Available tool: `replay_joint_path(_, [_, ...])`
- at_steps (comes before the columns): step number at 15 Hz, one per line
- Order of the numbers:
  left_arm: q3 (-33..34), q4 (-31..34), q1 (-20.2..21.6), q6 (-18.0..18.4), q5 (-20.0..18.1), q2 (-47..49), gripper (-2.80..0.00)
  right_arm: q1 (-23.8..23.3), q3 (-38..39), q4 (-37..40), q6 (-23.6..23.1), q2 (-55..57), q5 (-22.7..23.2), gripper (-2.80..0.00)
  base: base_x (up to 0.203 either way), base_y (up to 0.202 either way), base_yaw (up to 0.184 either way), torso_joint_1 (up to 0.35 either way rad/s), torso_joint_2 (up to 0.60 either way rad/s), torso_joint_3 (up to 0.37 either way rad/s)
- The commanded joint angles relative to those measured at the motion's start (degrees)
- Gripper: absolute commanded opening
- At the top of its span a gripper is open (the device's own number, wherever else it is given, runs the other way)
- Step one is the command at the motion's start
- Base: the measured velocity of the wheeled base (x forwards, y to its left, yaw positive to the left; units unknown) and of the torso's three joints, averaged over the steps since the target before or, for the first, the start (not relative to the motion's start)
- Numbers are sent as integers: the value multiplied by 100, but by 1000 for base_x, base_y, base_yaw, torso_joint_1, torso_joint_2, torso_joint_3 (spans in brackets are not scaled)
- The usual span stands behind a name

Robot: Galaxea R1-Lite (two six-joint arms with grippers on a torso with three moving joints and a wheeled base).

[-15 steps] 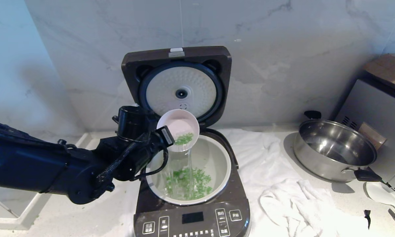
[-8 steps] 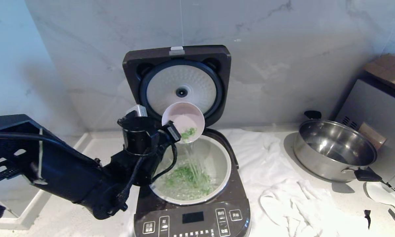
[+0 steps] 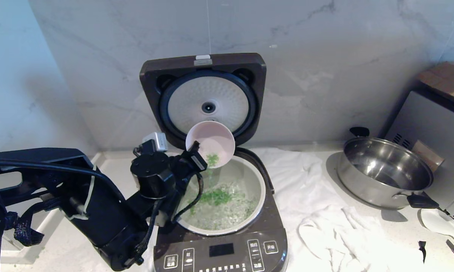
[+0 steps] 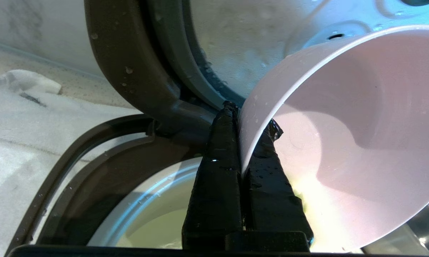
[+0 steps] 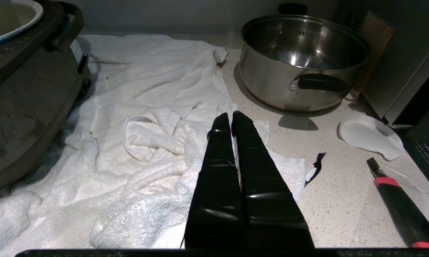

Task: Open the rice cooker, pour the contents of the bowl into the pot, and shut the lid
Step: Pour the water from the bowl into the rice cooker

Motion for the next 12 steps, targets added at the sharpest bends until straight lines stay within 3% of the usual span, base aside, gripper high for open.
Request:
replay_joint_path(1, [-54, -49, -10, -13, 8, -70, -280, 4, 0, 0, -3, 7, 4, -280, 0, 0, 0, 0, 0, 0])
replay_joint_path(7, [-360, -49, -12, -13, 23, -270, -280, 4, 0, 0, -3, 7, 4, -280, 0, 0, 0, 0, 0, 0])
replay_joint_path(12, [-567, -49, 362, -12, -205, -568, -280, 4, 0, 0, -3, 7, 4, -280, 0, 0, 0, 0, 0, 0])
